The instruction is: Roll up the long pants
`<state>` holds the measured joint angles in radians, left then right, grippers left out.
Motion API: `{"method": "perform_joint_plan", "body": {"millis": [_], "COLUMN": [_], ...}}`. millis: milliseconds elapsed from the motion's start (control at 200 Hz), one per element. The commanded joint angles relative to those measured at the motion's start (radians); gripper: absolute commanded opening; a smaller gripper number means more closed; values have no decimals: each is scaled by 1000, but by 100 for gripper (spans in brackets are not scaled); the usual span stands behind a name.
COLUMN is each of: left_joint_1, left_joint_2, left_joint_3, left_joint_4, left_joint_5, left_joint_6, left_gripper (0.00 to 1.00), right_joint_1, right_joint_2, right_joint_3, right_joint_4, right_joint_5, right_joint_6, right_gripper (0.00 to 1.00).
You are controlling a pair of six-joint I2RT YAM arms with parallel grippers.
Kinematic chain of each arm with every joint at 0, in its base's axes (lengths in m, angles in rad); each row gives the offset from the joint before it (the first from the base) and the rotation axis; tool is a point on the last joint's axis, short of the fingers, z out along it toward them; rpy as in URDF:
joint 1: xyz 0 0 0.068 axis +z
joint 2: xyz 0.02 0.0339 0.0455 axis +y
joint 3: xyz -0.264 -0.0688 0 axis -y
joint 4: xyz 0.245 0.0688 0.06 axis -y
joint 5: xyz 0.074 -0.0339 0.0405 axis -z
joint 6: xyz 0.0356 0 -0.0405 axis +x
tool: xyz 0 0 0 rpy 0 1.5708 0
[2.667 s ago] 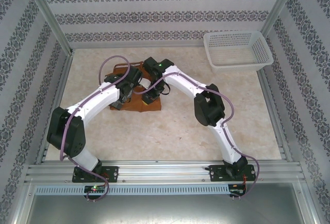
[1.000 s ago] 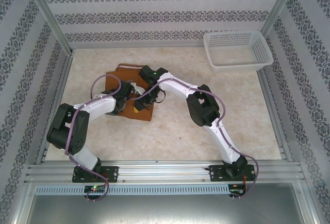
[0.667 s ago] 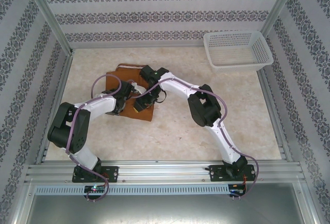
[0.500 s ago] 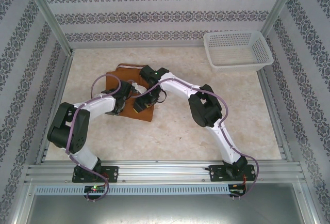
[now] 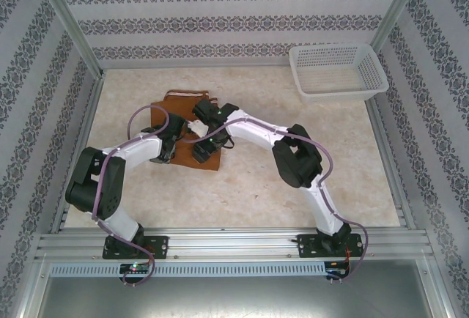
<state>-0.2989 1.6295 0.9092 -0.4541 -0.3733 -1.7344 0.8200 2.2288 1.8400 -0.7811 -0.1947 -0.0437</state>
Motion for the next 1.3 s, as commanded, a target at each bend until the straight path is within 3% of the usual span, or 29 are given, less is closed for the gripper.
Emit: {"method": "perform_joint_plan", "body": {"millis": [0, 265, 515, 669, 794, 944, 969, 1009, 1094, 1109, 1129, 1184, 1194, 1214, 1299], "left_joint_1": [35, 38, 38, 40, 38, 38, 38, 38, 38, 38, 38, 37, 37, 38, 36], "left_joint_2": [49, 46, 21, 9, 9, -5, -10, -18, -41, -44, -47, -52, -52, -53, -53], "left_joint_3": [-22, 1, -1, -18, -24, -45, -47, -48, -42, -38, -31, -5, 2, 13, 56], "left_joint_4": [-81, -82, -97, -91, -75, -37, -35, -37, -27, -26, -25, -37, -40, -44, -71], "left_joint_5": [-1, 27, 38, 48, 74, 128, 133, 132, 118, 115, 110, 107, 107, 109, 120], "left_joint_6": [25, 36, 42, 44, 47, 54, 56, 64, 104, 116, 133, 176, 182, 197, 226], "left_gripper": [0, 0, 0, 0, 0, 0, 0, 0, 0, 5, 21, 87, 95, 100, 100], "right_joint_1": [93, 237, 307, 314, 310, 276, 264, 250, 227, 223, 217, 200, 196, 189, 154], "right_joint_2": [-158, -201, -110, -56, 7, 28, 27, 23, 0, -5, -12, -25, -26, -29, -48], "right_joint_3": [-107, -303, -355, -311, -306, -340, -331, -322, -324, -320, -314, -288, -279, -261, -199], "right_joint_4": [108, 350, 559, 554, 640, 744, 724, 690, 662, 648, 631, 562, 544, 511, 381], "right_joint_5": [333, 650, 783, 783, 860, 797, 765, 726, 655, 638, 619, 564, 552, 535, 426], "right_joint_6": [-203, -339, -428, -414, -522, -588, -571, -544, -511, -501, -490, -457, -449, -431, -362], "right_gripper": [70, 71, 72, 72, 72, 45, 31, 0, 0, 0, 0, 0, 0, 0, 0]}}
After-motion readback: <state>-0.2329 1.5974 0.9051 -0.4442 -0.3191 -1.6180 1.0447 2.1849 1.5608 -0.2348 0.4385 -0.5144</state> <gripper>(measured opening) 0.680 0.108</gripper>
